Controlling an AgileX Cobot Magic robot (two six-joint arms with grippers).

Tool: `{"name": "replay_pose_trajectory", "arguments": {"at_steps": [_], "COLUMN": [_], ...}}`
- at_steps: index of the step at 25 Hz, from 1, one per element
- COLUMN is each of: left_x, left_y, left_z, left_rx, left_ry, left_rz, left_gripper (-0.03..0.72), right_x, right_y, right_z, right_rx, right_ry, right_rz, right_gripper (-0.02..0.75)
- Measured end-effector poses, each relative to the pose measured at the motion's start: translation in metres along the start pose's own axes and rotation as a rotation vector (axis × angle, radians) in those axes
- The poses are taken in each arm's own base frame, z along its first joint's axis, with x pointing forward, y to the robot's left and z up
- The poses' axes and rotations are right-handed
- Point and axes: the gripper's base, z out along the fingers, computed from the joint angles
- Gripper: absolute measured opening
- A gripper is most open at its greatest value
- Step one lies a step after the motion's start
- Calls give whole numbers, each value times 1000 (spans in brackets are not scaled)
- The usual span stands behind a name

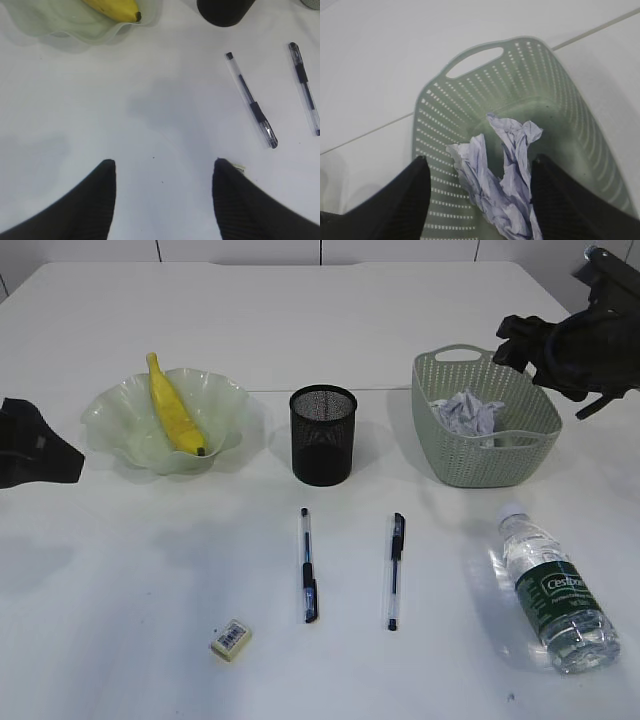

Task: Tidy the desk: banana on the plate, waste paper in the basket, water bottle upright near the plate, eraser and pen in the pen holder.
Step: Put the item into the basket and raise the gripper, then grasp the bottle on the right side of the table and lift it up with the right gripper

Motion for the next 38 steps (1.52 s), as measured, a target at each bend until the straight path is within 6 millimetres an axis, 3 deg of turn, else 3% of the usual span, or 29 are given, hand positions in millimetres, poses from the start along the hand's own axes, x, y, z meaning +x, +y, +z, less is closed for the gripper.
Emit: {"name": "replay_pose_trajectory", "arguments": {"at_steps": [5,11,17,24,32,38], "left_x": [0,0,0,0,5,5], "left_y": [1,2,2,2,5,45], "left_z": [0,0,0,0,0,-8], "left_rx": [-7,-17,-21,-25,-51,-171], "left_ry": [0,1,2,6,57,50], "left_rz": [10,26,32,37,-31,-222], "left_gripper": [426,425,425,425,425,425], "right_x": [-5,-27,-32,-8,20,23], "right_y": [7,24,38,40,24,13], "right_z": [-7,-37,-54,-58,-68,-85], "right_rx": [-46,-110,-171,-215,-81,51], "right_ry": [-12,-83,-72,198,543,657], "right_rz": [-3,-76,-134,-173,-210,-309], "right_gripper": [476,476,476,476,476,476]}}
